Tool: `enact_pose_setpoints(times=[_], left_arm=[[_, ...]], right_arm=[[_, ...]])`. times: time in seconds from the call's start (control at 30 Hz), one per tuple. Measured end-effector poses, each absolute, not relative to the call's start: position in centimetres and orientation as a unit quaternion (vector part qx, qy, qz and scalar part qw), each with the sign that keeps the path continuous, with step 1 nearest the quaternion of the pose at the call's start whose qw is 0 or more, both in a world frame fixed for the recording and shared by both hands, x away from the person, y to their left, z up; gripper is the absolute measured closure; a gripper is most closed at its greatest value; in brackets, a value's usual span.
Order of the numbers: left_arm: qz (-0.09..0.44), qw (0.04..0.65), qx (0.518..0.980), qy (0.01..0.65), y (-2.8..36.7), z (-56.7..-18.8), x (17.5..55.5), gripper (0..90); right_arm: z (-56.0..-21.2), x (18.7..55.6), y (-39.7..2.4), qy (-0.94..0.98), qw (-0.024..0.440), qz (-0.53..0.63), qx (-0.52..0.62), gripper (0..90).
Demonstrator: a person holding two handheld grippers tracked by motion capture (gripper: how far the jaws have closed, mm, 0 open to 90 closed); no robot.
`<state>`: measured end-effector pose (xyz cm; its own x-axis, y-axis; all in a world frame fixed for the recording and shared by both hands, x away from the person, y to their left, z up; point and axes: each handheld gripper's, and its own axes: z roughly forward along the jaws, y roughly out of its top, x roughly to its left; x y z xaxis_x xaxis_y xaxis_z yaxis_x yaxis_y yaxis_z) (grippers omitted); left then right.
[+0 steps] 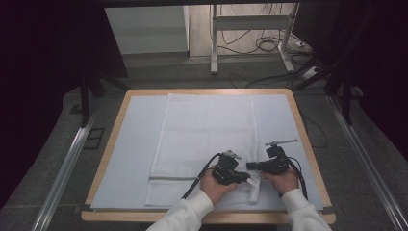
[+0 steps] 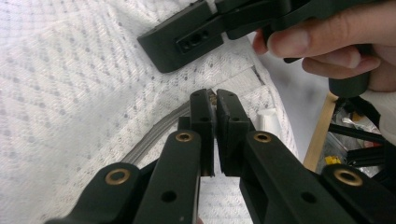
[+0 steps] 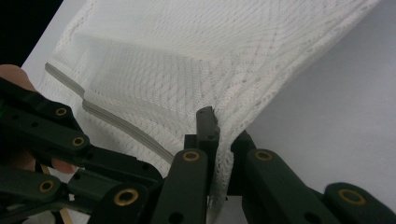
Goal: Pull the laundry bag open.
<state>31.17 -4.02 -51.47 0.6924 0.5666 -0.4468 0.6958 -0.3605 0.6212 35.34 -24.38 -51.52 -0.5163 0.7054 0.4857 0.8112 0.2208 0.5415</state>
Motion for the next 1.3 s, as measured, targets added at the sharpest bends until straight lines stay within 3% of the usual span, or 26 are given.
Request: enact_pose_setpoints(times=[1.3], left_arm=[[-0.074,0.399,0.827,0.388,-2.6,-52.4,31.9,87.0]], right_arm=[[-51.3,35.1,-24.4,-0.803,0.069,-0.385,-0.45,87.9]])
